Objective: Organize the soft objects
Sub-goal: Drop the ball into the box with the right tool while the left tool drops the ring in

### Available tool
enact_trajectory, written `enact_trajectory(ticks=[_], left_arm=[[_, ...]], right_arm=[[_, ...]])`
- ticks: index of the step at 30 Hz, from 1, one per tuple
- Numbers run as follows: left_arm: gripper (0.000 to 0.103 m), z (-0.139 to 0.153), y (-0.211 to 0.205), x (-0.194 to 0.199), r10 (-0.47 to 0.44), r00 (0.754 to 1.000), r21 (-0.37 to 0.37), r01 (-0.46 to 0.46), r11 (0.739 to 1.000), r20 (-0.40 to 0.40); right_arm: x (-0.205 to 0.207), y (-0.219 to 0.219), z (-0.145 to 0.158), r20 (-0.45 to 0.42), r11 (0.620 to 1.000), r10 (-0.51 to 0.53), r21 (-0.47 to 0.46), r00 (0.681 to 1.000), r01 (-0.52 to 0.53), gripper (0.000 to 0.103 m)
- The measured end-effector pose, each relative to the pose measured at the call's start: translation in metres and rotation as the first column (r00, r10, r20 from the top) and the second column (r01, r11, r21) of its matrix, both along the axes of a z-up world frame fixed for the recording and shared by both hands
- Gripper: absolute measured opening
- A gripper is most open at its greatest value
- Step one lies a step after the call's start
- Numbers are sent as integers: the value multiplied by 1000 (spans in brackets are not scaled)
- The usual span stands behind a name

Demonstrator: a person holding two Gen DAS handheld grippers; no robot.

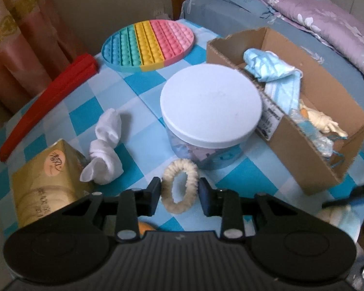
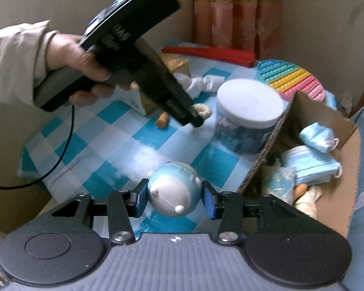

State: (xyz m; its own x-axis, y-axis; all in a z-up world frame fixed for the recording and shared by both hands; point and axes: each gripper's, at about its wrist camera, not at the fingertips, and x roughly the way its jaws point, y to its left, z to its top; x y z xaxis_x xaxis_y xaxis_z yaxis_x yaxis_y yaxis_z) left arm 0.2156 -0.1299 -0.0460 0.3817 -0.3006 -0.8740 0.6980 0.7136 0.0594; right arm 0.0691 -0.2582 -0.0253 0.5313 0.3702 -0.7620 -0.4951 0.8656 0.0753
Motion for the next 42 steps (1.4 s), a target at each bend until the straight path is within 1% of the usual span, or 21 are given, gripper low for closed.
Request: enact_trajectory(ticks=[6, 10, 13, 17, 20, 23, 25, 26, 27, 29, 33, 36, 42], left_arm=[[32, 22, 1, -18, -9, 1000, -7, 9, 1000, 25], [32, 37, -2, -33, -34, 999, -19, 35, 999, 35], [32, 46, -7, -42, -59, 997, -36, 61, 998, 45], [32, 59, -21, -50, -96, 993, -58, 100, 993, 67], [32, 66, -33, -53, -125, 988, -68, 131, 989, 88], [32, 71, -45, -53, -146, 984, -76, 154, 985, 100], [32, 73, -54, -52, -157, 982, -82, 166, 983, 104], [32, 74, -58, -52, -164, 981, -86, 173, 981, 104], [32, 75, -62, -52, -171, 979, -90, 181, 979, 107], [32, 76, -71, -52, -189, 976, -97, 200, 975, 113], [32, 79, -90, -52, -221, 968, -110, 234, 966, 118], [32, 77, -105, -51, -239, 964, -110, 251, 962, 113], [32, 67, -136, -52, -272, 958, -107, 281, 954, 94]], right_arm=[[-1, -24, 24, 85, 998, -66, -8, 994, 67, 51], [6, -53, 32, 136, 986, -155, -41, 979, 162, 51], [17, -76, 31, 139, 973, -218, -49, 966, 227, 51], [31, -97, 20, 102, 957, -271, -81, 957, 280, 51], [34, -105, 14, 84, 953, -284, -87, 955, 291, 51], [31, -103, 12, 85, 957, -271, -86, 959, 278, 52], [28, -102, 10, 86, 957, -268, -91, 960, 275, 63], [27, -102, 8, 85, 957, -267, -94, 960, 275, 76], [26, -102, 8, 86, 957, -266, -94, 960, 273, 86], [22, -102, 9, 88, 960, -260, -84, 962, 267, 93], [11, -105, 11, 84, 962, -259, -62, 962, 265, 99], [4, -106, 12, 84, 963, -260, -56, 962, 265, 101], [-8, -106, 13, 88, 965, -253, -53, 964, 258, 101]])
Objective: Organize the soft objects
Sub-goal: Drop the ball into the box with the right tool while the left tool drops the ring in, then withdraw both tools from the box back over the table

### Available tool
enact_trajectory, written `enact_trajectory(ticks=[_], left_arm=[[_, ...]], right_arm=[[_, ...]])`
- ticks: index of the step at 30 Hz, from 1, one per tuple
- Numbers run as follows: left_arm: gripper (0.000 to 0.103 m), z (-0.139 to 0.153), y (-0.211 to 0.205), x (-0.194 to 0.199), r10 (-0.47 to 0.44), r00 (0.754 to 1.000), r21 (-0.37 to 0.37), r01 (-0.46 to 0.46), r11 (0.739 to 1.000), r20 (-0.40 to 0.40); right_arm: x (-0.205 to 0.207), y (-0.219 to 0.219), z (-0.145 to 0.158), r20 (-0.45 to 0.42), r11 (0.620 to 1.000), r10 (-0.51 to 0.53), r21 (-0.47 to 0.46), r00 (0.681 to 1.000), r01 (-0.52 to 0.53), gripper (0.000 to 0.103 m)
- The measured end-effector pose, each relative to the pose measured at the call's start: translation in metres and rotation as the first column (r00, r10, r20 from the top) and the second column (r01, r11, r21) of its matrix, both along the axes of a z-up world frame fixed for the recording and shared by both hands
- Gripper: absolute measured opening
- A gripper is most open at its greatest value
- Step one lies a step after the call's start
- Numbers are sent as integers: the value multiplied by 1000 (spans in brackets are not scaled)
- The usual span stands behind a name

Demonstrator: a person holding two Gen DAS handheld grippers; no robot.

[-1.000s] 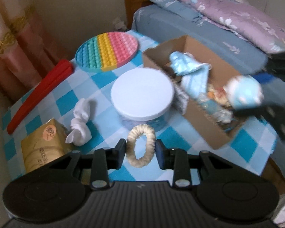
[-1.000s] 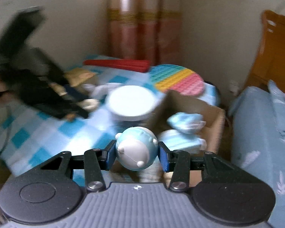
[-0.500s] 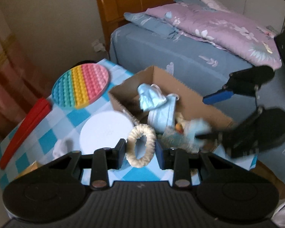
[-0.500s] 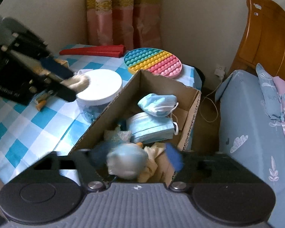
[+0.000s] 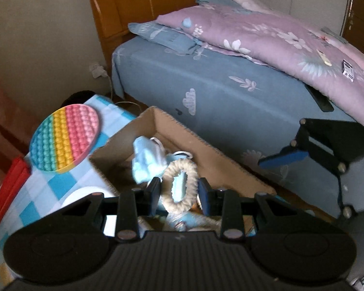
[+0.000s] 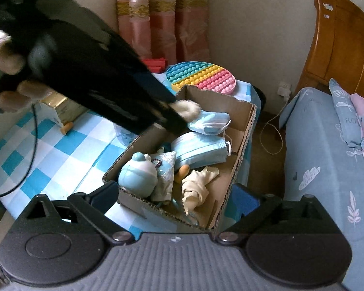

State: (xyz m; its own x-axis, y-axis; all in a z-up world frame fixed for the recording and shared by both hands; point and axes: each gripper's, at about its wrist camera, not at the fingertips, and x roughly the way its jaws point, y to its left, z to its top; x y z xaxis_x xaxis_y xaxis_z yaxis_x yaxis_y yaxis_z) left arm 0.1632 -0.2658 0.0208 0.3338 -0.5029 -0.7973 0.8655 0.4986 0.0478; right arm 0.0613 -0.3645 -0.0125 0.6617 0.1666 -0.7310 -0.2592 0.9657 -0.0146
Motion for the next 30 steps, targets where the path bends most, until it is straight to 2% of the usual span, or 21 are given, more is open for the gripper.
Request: enact_trajectory(ticks=[2, 4, 6, 8, 10, 13, 16, 21, 26, 30], left_arm=[[35, -2, -9, -1, -6, 1000, -5, 6, 1000, -6], [44, -3, -15, -3, -15, 1000, -17, 15, 1000, -6], [74, -4, -19, -5, -14, 1000, -12, 14, 1000, 2], [83, -4, -20, -8, -6, 1000, -1, 6, 1000, 27], [83, -2, -17, -12, 3, 999, 5, -3, 1000, 53], [85, 1, -9, -11, 27, 999, 2, -27, 1000, 41], [90, 6, 3, -15, 51, 997, -1, -51, 999, 54], [91, 14, 29, -23, 144, 986, 21, -147, 989, 82], [94, 18, 62, -38, 279, 950, 31, -286, 958, 141], [96, 16, 100, -55, 396, 906, -10, -399, 917, 151]], right_arm=[[-3, 0, 1, 2, 1000, 4, -1, 1000, -4, 101], [-5, 1, 2, 6, 1000, 6, -3, 1000, -6, 101], [-6, 0, 3, 8, 1000, 6, -2, 1000, -6, 101], [-6, 0, 3, 6, 1000, 6, 3, 1000, -6, 101], [-7, 1, 4, 8, 1000, 8, 4, 1000, -8, 102], [-8, 3, 3, 8, 1000, 11, 6, 1000, -11, 102], [-11, 8, 4, 12, 1000, 20, 7, 1000, -20, 102], [-17, 18, 7, 22, 999, 42, 4, 999, -42, 102], [-23, 28, 10, 32, 998, 65, 13, 997, -66, 103], [-27, 34, 11, 38, 996, 87, 20, 996, -87, 103]])
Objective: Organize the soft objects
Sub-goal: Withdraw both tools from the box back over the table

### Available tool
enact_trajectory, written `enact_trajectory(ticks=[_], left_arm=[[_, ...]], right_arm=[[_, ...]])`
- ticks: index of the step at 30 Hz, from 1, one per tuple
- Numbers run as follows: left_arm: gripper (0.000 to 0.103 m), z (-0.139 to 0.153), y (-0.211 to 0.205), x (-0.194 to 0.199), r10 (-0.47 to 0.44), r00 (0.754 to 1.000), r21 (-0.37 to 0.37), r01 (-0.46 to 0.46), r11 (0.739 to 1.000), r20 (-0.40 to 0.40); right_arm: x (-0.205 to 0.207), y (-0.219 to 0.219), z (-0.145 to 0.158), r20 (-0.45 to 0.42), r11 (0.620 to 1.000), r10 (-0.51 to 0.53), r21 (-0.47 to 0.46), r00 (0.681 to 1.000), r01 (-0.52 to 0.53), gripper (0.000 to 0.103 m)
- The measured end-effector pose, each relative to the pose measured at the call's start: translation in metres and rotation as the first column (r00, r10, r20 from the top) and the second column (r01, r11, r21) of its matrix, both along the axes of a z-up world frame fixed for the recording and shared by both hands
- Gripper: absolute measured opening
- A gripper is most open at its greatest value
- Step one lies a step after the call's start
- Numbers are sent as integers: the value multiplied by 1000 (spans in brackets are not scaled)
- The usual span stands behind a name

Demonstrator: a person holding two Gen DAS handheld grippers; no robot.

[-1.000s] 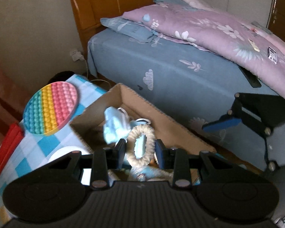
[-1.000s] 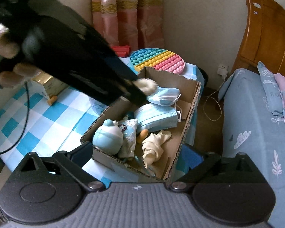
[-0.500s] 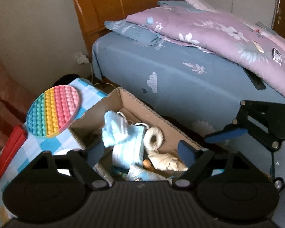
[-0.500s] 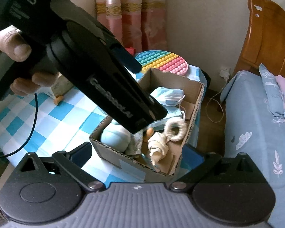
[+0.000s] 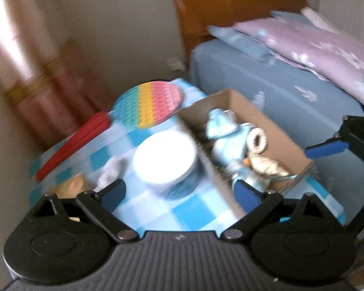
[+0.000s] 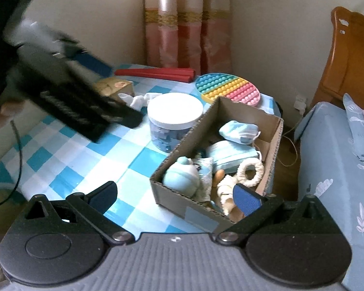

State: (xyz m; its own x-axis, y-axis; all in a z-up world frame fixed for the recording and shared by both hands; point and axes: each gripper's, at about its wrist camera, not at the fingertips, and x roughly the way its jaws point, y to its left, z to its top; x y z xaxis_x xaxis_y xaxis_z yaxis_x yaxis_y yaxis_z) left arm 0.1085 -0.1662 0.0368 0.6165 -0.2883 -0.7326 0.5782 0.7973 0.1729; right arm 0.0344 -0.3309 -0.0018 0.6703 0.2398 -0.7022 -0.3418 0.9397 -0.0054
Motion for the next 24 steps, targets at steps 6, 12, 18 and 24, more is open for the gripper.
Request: enact_trajectory(ticks=[6, 12, 18, 24], left_arm=[[98, -12, 52, -25, 191, 980, -20, -190, 982, 48], [98, -28, 82, -36, 280, 960, -35, -279, 960, 18], [98, -38, 99, -38, 303, 952, -30, -303, 953, 29], [98, -51, 116, -33, 341, 940, -22, -341, 940, 21]], right_arm=[[-1, 10, 2, 12, 999, 42, 12, 999, -42, 103], [5, 26, 1, 14, 997, 81, 9, 997, -81, 103], [20, 51, -2, 7, 987, 159, -6, 987, -159, 103], [47, 81, -6, 1, 964, 265, -30, 964, -265, 101]])
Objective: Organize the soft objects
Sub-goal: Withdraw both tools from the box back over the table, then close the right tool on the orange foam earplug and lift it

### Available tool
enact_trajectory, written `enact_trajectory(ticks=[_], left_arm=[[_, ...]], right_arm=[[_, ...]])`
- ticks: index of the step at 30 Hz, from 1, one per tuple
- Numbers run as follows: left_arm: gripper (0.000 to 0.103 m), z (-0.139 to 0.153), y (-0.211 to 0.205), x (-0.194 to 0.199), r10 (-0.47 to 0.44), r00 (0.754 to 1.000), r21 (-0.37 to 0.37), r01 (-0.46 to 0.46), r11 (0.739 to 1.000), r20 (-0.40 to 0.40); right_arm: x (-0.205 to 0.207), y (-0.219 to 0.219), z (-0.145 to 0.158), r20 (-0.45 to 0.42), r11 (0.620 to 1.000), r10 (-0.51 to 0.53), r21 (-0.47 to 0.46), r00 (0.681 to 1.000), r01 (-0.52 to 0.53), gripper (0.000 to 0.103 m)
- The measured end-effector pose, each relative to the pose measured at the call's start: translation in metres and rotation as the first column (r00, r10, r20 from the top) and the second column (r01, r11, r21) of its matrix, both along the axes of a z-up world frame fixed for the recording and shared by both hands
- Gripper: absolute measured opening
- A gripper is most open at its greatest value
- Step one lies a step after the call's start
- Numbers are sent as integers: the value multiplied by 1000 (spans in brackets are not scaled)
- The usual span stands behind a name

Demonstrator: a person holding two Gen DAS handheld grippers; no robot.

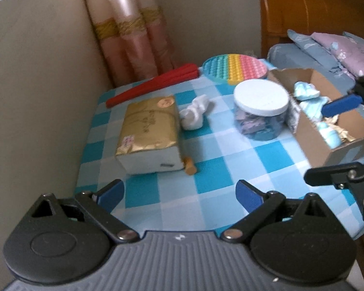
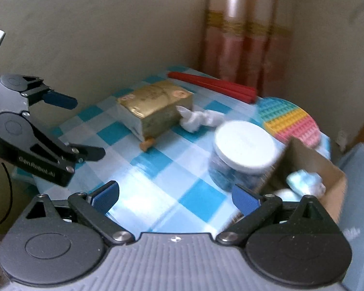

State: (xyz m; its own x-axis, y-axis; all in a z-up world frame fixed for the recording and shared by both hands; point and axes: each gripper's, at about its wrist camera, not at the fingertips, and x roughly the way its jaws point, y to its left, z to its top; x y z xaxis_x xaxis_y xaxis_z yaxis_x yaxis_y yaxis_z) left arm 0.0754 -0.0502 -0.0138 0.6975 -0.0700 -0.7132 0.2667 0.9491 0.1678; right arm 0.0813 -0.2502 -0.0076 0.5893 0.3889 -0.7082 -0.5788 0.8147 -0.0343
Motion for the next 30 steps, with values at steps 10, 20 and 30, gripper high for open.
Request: enact_trajectory(ticks=[10, 20, 30], left_arm=[[98, -29, 29, 16, 86, 994, 38, -84, 996, -72], [98, -46, 44, 26, 129, 985, 45, -125, 991, -116], [98, -53, 49, 31, 138, 983, 24, -136, 990, -122]], right_arm=[[65, 57, -25, -45, 974, 216, -54, 975, -219, 92], [114, 112, -55, -170, 885, 426, -127, 889, -448, 88], [131, 139, -73, -236, 826, 500, -158, 833, -541, 88]])
